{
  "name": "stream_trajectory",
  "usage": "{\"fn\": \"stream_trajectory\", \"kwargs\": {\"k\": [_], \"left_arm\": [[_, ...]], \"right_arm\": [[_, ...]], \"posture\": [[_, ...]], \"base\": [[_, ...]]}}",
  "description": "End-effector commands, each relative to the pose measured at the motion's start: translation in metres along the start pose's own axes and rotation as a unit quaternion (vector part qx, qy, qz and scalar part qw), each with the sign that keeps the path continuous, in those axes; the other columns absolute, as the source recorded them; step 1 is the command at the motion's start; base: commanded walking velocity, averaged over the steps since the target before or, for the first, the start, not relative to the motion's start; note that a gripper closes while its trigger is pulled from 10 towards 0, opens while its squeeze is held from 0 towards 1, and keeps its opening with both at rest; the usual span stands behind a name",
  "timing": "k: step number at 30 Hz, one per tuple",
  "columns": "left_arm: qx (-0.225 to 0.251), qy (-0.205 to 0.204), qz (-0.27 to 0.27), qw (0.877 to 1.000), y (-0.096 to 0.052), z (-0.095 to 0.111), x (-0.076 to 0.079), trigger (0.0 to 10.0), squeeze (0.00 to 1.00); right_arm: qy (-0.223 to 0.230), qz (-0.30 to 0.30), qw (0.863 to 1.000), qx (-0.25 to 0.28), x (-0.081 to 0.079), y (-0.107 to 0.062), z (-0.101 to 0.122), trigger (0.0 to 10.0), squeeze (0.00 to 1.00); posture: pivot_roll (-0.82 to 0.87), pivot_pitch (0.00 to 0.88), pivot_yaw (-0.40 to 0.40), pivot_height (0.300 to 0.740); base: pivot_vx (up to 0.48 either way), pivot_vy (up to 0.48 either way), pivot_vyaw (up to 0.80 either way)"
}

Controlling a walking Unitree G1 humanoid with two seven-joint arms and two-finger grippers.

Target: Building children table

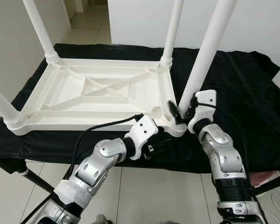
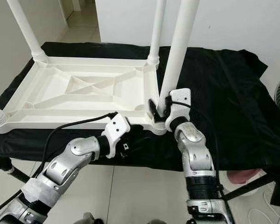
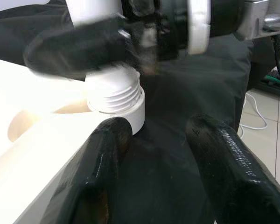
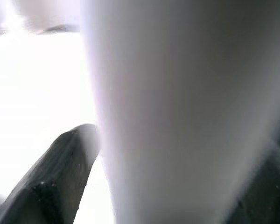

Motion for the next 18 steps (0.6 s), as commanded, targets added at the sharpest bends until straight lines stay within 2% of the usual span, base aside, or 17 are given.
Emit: {"fn": "stream_trajectory", "kwargs": {"k": [1, 4, 9, 15, 17, 18], "left_arm": [[-0.014, 0.002, -0.041, 0.999, -0.001, -0.003, 0.005, 10.0, 0.0], [-0.014, 0.003, -0.04, 0.999, -0.001, -0.003, 0.004, 10.0, 0.0], [-0.014, 0.005, -0.041, 0.999, -0.001, -0.002, 0.004, 10.0, 0.0], [-0.014, 0.006, -0.041, 0.999, -0.001, -0.002, 0.003, 10.0, 0.0], [-0.014, 0.006, -0.04, 0.999, -0.001, -0.002, 0.004, 10.0, 0.0], [-0.014, 0.006, -0.04, 0.999, -0.001, -0.002, 0.004, 10.0, 0.0]], "right_arm": [[-0.005, 0.037, 0.999, 0.004, -0.005, 0.003, -0.001, 10.0, 0.0], [-0.04, 0.088, 0.995, 0.025, 0.003, 0.005, -0.004, 10.0, 0.0], [-0.055, 0.103, 0.993, 0.025, 0.008, 0.008, -0.009, 10.0, 0.0], [-0.048, 0.135, 0.99, 0.015, 0.015, 0.012, -0.021, 10.0, 0.0], [-0.044, 0.143, 0.989, 0.012, 0.016, 0.014, -0.025, 8.1, 0.0], [-0.044, 0.148, 0.988, 0.014, 0.016, 0.014, -0.026, 8.1, 0.0]], "posture": [[-0.13, 0.009, 0.017, 0.74], [-0.13, 0.003, 0.022, 0.74], [-0.13, 0.002, 0.024, 0.74], [-0.13, 0.003, 0.027, 0.74], [-0.13, 0.006, 0.028, 0.74], [-0.13, 0.006, 0.028, 0.74]], "base": [[0.0, 0.0, 0.0], [0.0, 0.0, 0.0], [0.0, 0.0, 0.0], [0.0, 0.0, 0.0], [0.0, 0.0, 0.0], [0.0, 0.0, 0.0]]}}
Point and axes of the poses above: a point about 5 cm out from each wrist's last joint towards the gripper, its own y axis pointing out of the wrist towards the gripper, its own z axis along the axis of the wrist's last joint, x = y × z, the point moved 1 cm from there along y, pointing out of the wrist towards the gripper, and after that the axes turned 12 degrees about -y, right-handed, at the moved point
